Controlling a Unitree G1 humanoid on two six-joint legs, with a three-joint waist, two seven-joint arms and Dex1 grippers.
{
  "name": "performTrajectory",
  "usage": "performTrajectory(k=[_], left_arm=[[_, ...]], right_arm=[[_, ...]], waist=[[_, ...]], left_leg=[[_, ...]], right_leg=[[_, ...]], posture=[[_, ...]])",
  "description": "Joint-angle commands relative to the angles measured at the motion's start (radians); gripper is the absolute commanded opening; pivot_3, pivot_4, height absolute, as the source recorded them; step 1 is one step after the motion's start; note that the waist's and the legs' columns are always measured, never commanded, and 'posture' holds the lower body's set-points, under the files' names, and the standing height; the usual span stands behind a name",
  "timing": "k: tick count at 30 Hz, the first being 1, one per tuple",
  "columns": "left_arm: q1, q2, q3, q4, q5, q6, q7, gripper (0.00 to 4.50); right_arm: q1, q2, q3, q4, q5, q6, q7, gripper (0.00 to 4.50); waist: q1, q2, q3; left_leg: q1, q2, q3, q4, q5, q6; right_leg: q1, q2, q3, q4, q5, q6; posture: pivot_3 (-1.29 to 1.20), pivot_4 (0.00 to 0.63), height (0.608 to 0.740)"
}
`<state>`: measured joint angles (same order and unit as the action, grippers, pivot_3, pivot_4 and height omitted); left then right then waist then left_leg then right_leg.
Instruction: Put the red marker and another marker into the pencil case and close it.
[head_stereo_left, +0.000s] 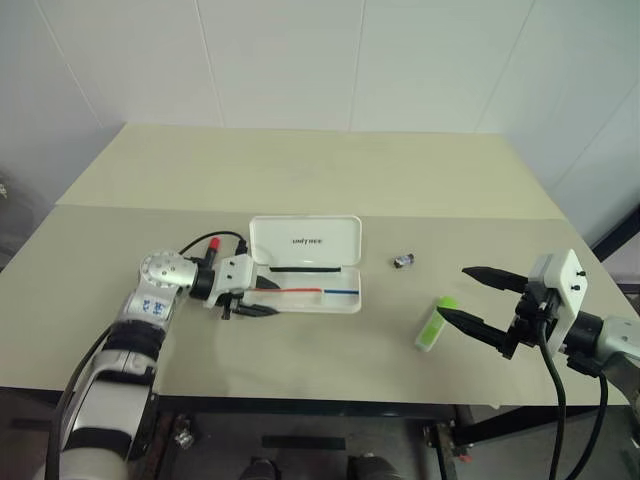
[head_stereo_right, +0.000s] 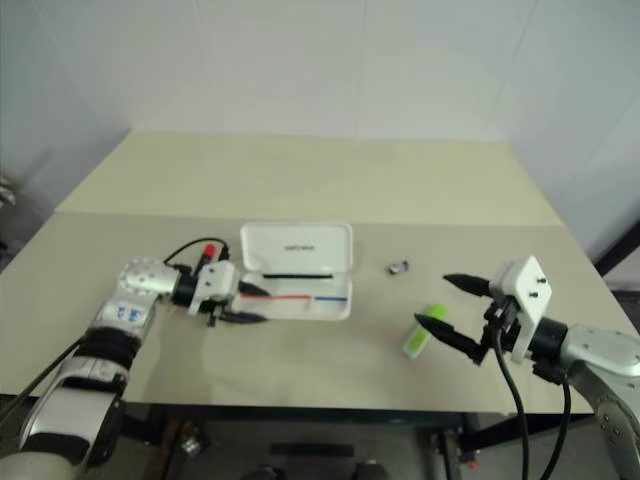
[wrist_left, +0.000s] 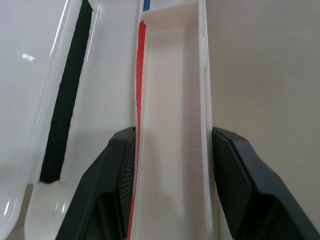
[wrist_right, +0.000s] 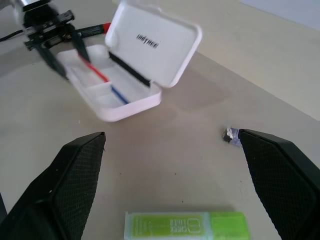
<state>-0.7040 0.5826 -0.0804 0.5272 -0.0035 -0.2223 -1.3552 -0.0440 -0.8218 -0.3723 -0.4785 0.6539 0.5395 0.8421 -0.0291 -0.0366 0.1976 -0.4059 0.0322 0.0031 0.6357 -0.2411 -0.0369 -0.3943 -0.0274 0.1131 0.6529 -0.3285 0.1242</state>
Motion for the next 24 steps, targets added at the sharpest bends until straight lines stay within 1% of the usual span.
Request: performTrajectory(k=[1, 4, 7, 12, 19, 21, 22, 24], left_arm=[[0.050, 0.032, 0.016, -0.201, -0.046, 0.112, 0.041, 1.93], [0.102, 0.053, 0.011, -0.281, -0.048, 0.162, 0.064, 1.93], [0.145, 0.069, 0.004, -0.317, -0.043, 0.175, 0.085, 1.93], [0.154, 0.066, -0.021, -0.307, -0.043, 0.173, 0.101, 1.93], [0.120, 0.028, -0.058, -0.270, -0.043, 0.158, 0.126, 1.93], [0.117, 0.021, -0.071, -0.260, -0.039, 0.149, 0.127, 2.68], [0.117, 0.018, -0.075, -0.260, -0.040, 0.151, 0.126, 2.92], [0.117, 0.013, -0.079, -0.264, -0.045, 0.166, 0.125, 3.61]], right_arm=[[-0.020, -0.010, 0.001, -0.009, 0.002, -0.016, 0.010, 4.50], [-0.028, -0.008, 0.006, -0.006, 0.003, -0.014, 0.010, 4.50], [-0.032, -0.007, 0.014, -0.001, -0.001, -0.015, 0.011, 4.50], [-0.041, -0.007, 0.028, 0.007, -0.007, -0.016, 0.013, 4.50], [-0.047, -0.006, 0.035, 0.010, -0.010, -0.019, 0.009, 4.50], [-0.044, -0.004, 0.034, 0.006, -0.010, -0.018, 0.006, 4.50], [-0.041, -0.003, 0.032, 0.003, -0.010, -0.017, 0.005, 4.50], [-0.035, -0.001, 0.028, -0.004, -0.009, -0.016, 0.002, 4.50]], waist=[[0.001, 0.000, 0.000], [0.000, 0.000, 0.000], [-0.003, 0.000, 0.000], [-0.003, 0.000, 0.000], [0.001, 0.000, 0.000], [0.002, 0.000, 0.000], [0.002, 0.000, 0.000], [0.001, 0.000, 0.000]], left_leg=[[0.000, 0.000, 0.000, 0.001, 0.000, 0.000], [0.001, -0.001, 0.000, 0.002, 0.000, 0.001], [0.001, -0.001, 0.000, 0.002, 0.000, 0.001], [0.001, -0.001, 0.000, 0.001, 0.000, 0.001], [0.001, -0.001, 0.000, 0.002, 0.000, 0.001], [0.001, -0.001, 0.000, 0.002, 0.000, 0.001], [0.001, -0.001, 0.000, 0.002, 0.000, 0.001], [0.000, -0.001, 0.000, 0.001, 0.000, 0.001]], right_leg=[[0.000, 0.000, 0.000, 0.000, 0.000, 0.000], [0.001, 0.000, 0.000, 0.000, 0.000, 0.000], [0.001, 0.000, 0.000, 0.000, 0.000, 0.000], [0.001, 0.001, 0.000, 0.000, 0.000, 0.000], [0.001, 0.000, 0.001, 0.000, 0.000, 0.000], [0.001, 0.000, 0.000, 0.000, 0.000, 0.000], [0.001, 0.000, 0.000, -0.001, 0.000, 0.000], [0.001, 0.000, 0.001, -0.001, 0.000, 0.000]], posture=[[0.00, 0.150, 0.740], [0.00, 0.150, 0.740], [0.00, 0.150, 0.740], [0.00, 0.150, 0.740], [0.00, 0.150, 0.740], [0.00, 0.150, 0.740], [0.00, 0.150, 0.740], [0.00, 0.150, 0.740]])
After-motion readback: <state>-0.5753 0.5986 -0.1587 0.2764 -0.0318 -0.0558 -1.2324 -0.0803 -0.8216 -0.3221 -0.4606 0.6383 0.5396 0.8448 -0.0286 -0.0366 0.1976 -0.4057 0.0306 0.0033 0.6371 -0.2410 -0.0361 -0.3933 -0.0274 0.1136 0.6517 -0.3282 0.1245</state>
